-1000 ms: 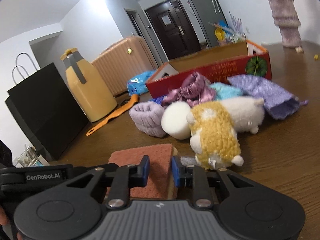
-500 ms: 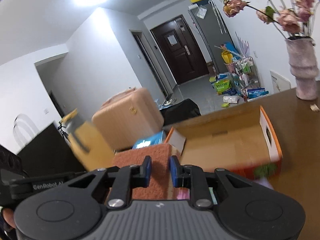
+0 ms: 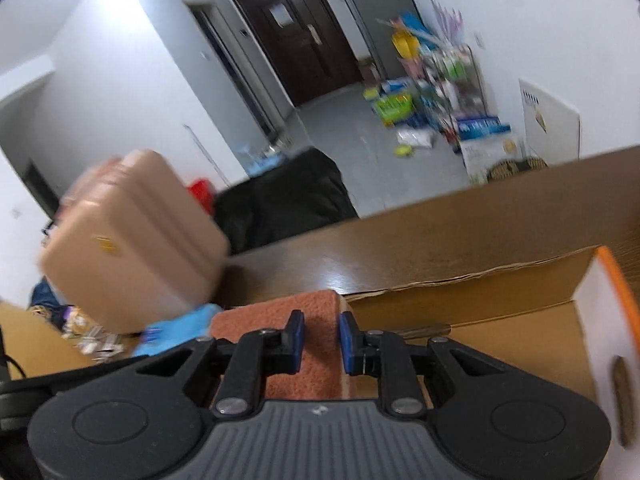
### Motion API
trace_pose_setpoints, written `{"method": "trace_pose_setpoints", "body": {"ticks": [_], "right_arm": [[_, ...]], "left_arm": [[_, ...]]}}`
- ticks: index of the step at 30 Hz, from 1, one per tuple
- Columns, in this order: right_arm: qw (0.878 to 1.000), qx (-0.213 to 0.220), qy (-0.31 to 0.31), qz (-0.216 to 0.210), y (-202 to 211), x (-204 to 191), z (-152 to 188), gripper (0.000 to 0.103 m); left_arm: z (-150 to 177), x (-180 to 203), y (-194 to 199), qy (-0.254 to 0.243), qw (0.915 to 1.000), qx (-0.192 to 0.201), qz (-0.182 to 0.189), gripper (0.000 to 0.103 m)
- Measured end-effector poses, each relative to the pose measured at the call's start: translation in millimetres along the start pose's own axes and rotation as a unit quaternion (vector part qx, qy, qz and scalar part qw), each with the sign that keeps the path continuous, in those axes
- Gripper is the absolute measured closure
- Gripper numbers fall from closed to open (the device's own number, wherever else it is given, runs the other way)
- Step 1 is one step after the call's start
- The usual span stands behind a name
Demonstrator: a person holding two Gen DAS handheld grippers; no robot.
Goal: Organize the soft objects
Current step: 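Carry the sponge into the cardboard box and open the right gripper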
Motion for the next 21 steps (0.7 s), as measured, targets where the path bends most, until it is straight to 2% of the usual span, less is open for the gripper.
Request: {"method": "trace_pose_setpoints", "body": {"ticks": [4, 5, 7, 10, 12, 14, 17, 21], "right_arm": [[1.000, -0.027, -0.012, -0.002, -37.8, 17.0, 8.8, 0.084], [0.999, -0.031, -0.006, 0.008, -42.4, 17.7, 13.2, 0.084], [0.999, -0.044, 0.000, 0.028, -52.3, 20.9, 20.8, 0.084], [0.999, -0.036, -0.005, 0.015, -53.2, 21.0, 22.2, 0.081], [0.999, -0.036, -0.010, -0.009, -51.1, 18.7, 21.5, 0.081], [0.999, -0.031, -0.011, -0.015, -39.1, 16.3, 17.9, 0.081], [1.000, -0.012, 0.013, -0.001, -3.4, 11.3, 8.5, 0.080], [0.997, 0.002, 0.060, 0.042, 65.6, 7.8, 0.4, 0.075]], "left_arm": [[5.8, -1.3, -27.3, -0.052, 0.9973, 0.011, -0.050, 0.073], [8.5, 1.3, -26.5, -0.069, 0.9958, 0.024, -0.054, 0.069], [13.1, 5.8, -24.4, -0.092, 0.9933, 0.039, -0.058, 0.069], [16.1, 9.0, -22.1, -0.100, 0.9921, 0.045, -0.061, 0.069], [16.3, 9.7, -17.6, -0.097, 0.9921, 0.046, -0.066, 0.068], [13.7, 9.6, -8.9, -0.092, 0.9922, 0.048, -0.069, 0.068], [11.3, 7.3, 17.0, -0.096, 0.9908, 0.060, -0.075, 0.064], [16.2, 10.3, 61.6, -0.121, 0.9860, 0.077, -0.085, 0.056]]}}
Point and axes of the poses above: each gripper's, at about its wrist camera, not at the fingertips, and y roughly against the way its jaws point, x to its right, z to its underside, the point moved 5 cm from there along -y, roughly the way its jaws point, and after that the axes turned 13 degrees about -z, right-handed, at the moved point
